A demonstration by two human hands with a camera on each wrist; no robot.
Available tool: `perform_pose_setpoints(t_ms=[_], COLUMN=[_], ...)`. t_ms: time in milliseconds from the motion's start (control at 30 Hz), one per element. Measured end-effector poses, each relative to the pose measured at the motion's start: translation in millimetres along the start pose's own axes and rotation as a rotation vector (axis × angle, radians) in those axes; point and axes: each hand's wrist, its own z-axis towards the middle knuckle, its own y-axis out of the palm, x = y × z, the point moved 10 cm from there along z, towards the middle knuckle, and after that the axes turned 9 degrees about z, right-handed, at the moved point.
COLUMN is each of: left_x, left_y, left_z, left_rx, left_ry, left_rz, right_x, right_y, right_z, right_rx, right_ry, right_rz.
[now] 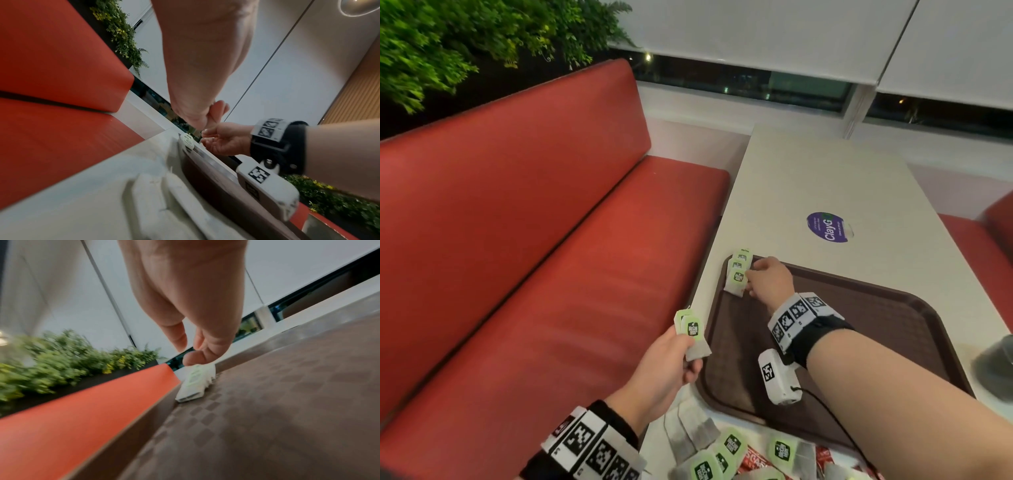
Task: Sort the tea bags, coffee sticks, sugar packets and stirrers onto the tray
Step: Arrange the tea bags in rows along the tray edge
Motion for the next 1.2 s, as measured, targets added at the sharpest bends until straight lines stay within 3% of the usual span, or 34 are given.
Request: perform_pose_setpoints(t_ms=[67,200,300,433,533,667,833,967,1200], left_x=[4.7,14.1,17.0,18.9,18.2,11.0,10.2,5.7,4.9], left_y=[3.0,10.7,20.5,34.0,33.8,20.9,24.4,12.2,-5.3], left_z=[-1.3,-3.1,-3.4,-3.9,-3.1,-1.9,-8.0,-7.1,-9.2], left_rx=[-0.027,-0.074,-0.096,-0.111,-0.087,-0.018,-0.055,-0.034,-0.007], left_ry=[0.015,0.063,0.077,0.088,0.071,0.016,0.01,0.003,0.0], left_rz=[-0.004,0.028,0.057,0.097,0.075,0.029,0.034,0.048,-0.012], right_x=[-8.3,-6.5,-8.6,-12.4,-10.4,-5.5,18.4,28.8,22.5], right_y=[4.4,25.5,24.7,16.5,8.3,-7.9,1.5,14.0,23.2], right_z=[-25.2,-97.1,-130.5,-136.6,-127.9,-90.8,-39.7,-18.0,-2.9], right_rx=[-0.121,-0.529,-0.628,-0.563,-0.517,-0.358,-0.224,-0.22,-0.204], right_ry=[-0.046,-0.012,-0.052,-0.098,-0.049,0.022,0.165,0.265,0.165], right_rz=[0.104,0.124,0.069,0.038,0.128,0.182,0.142,0.072,-0.059])
